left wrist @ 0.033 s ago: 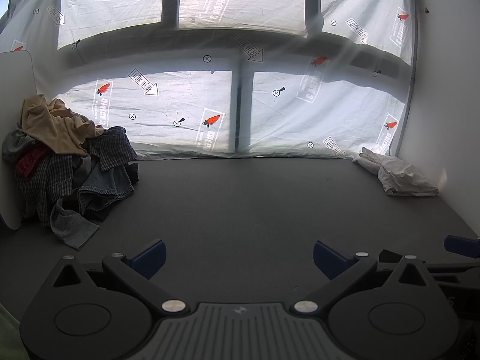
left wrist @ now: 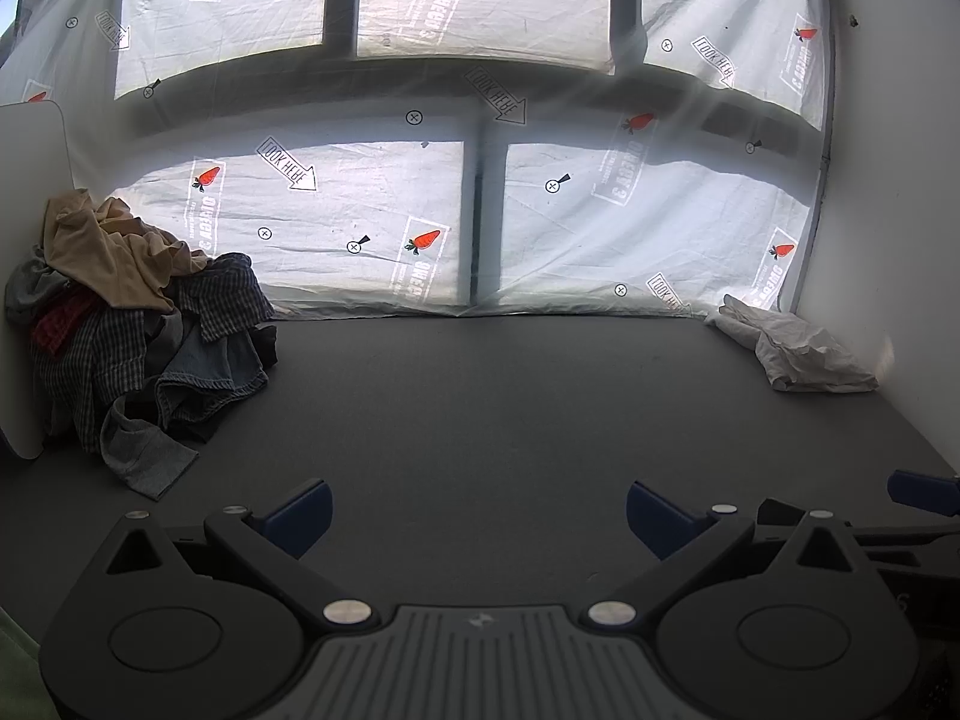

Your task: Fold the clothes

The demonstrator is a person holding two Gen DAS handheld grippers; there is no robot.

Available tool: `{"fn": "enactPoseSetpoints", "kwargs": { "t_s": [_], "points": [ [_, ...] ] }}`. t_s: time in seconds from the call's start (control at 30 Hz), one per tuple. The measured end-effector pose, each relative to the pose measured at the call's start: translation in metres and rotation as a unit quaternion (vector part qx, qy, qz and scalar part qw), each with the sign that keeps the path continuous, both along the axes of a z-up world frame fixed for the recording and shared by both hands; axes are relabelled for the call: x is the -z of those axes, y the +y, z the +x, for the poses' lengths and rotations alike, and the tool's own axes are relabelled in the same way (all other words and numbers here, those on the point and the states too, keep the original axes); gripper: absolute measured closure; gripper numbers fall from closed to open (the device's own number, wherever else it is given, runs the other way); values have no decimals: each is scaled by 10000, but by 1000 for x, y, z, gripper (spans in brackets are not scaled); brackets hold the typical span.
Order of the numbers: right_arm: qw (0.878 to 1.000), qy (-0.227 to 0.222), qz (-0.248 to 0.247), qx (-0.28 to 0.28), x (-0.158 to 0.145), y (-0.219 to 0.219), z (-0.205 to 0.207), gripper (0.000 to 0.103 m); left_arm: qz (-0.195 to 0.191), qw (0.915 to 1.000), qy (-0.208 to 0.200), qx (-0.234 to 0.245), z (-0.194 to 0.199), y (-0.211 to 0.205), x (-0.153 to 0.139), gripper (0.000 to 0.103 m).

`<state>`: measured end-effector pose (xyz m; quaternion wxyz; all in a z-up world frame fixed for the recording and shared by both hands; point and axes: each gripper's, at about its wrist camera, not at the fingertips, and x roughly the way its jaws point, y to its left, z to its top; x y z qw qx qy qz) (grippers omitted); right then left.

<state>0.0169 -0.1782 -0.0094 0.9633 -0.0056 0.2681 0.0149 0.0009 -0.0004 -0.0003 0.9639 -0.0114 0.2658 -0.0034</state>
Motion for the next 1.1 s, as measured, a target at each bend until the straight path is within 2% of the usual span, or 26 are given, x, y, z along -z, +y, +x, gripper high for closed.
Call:
{"fn": "enactPoseSetpoints", "kwargs": {
  "t_s": [1.1],
  "points": [
    [10000,38,-70,-16,3,12,7,0,-25,10000,83,0,12,9,2,0]
  ]
}}
